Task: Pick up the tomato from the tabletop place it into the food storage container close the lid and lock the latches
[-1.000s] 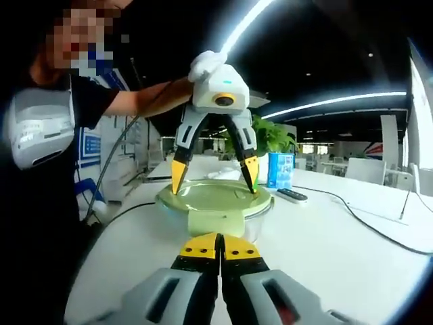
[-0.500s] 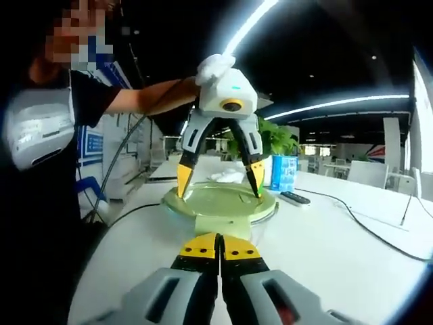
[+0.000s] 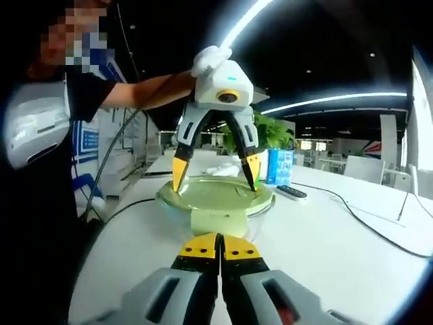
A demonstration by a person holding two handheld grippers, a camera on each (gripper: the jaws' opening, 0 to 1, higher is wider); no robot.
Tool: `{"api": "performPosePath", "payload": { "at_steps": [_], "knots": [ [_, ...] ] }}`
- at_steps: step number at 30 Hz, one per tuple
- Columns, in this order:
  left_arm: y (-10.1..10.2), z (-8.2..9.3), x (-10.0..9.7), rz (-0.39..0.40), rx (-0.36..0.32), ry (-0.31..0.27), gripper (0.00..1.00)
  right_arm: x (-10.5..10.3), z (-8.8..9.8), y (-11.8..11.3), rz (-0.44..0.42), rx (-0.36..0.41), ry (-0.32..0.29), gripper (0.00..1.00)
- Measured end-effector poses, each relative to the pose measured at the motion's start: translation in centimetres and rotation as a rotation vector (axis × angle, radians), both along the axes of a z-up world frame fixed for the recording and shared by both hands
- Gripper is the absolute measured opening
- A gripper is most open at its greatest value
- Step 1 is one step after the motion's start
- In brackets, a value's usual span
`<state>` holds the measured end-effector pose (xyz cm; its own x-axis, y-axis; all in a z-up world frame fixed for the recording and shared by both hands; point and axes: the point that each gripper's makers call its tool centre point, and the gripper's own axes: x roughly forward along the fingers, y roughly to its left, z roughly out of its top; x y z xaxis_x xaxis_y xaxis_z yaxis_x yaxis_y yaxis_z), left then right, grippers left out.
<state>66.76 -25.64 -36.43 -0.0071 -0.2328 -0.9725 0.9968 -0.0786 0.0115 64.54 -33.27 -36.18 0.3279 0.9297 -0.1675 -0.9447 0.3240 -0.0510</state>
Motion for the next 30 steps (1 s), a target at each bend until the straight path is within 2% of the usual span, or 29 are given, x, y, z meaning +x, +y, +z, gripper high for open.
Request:
{"api": "performPosePath", "payload": {
  "at_steps": [3, 8, 12, 13, 15, 16, 17, 19, 20, 21, 22, 23, 24, 25, 26, 28, 30],
  "knots": [
    [-0.1, -0.1, 0.0, 0.0, 0.011, -0.002, 0.58, 0.0, 0.0, 0.2, 0.011, -0.026, 0.022, 0.0],
    [-0.1, -0.1, 0.0, -0.003, 0.045, -0.006, 0.58, -0.2, -0.2, 0.4, 0.014, -0.069, 0.023, 0.0],
    [0.2, 0.0, 0.1, 0.008, 0.016, 0.0, 0.58, -0.2, -0.2, 0.6, -0.002, -0.077, 0.031, 0.0],
    [0.3, 0.0, 0.2, 0.008, 0.013, 0.0, 0.59, 0.2, -0.2, 0.6, -0.03, -0.074, 0.047, 0.0],
    [0.3, 0.0, 0.1, 0.009, 0.007, 0.001, 0.59, 0.3, -0.4, 0.4, -0.1, -0.031, 0.202, 0.0],
    [0.2, 0.0, 0.2, 0.009, 0.006, 0.001, 0.59, 0.7, -0.6, 0.1, -0.167, -0.014, 0.309, 0.0],
    [0.2, 0.0, 0.2, 0.01, 0.006, 0.0, 0.59, 1.3, -0.8, -0.3, -0.225, -0.01, 0.374, 0.0],
    [0.2, 0.0, 0.2, 0.014, 0.004, 0.0, 0.59, 1.4, -0.6, -0.3, -0.239, -0.009, 0.456, 0.0],
    [0.2, 0.1, 0.3, 0.01, 0.001, 0.0, 0.59, 1.8, 0.2, -0.2, -0.284, 0.037, 0.538, 0.01],
    [0.1, 0.1, 0.3, 0.008, -0.001, 0.0, 0.59, 1.6, 1.0, 0.3, -0.268, 0.082, 0.603, 0.04],
    [0.2, 0.1, 0.3, 0.007, -0.003, -0.001, 0.59, 1.9, 1.9, 0.6, -0.314, 0.139, 0.722, 0.12],
    [0.1, 0.1, 0.3, 0.008, -0.003, -0.001, 0.59, 1.6, 1.9, 0.9, -0.322, 0.135, 0.805, 0.18],
    [0.2, 0.1, 0.3, 0.008, -0.002, -0.001, 0.59, 2.0, 1.9, 1.1, -0.371, 0.144, 0.876, 0.22],
    [0.1, 0.1, 0.3, 0.008, -0.002, -0.002, 0.59, 2.2, 1.7, 1.0, -0.414, 0.134, 0.915, 0.23],
    [0.1, 0.1, 0.3, 0.007, -0.001, -0.002, 0.59, 1.4, 1.0, 1.1, -0.416, 0.056, 0.966, 0.22],
    [0.2, 0.1, 0.2, 0.003, -0.001, -0.002, 0.59, 2.1, 0.1, 0.3, -0.515, -0.005, 0.96, 0.2],
    [0.2, 0.1, 0.0, -0.001, -0.002, -0.003, 0.59, 0.6, -1.0, 0.5, -0.542, -0.094, 1.052, 0.19]
  ]
}}
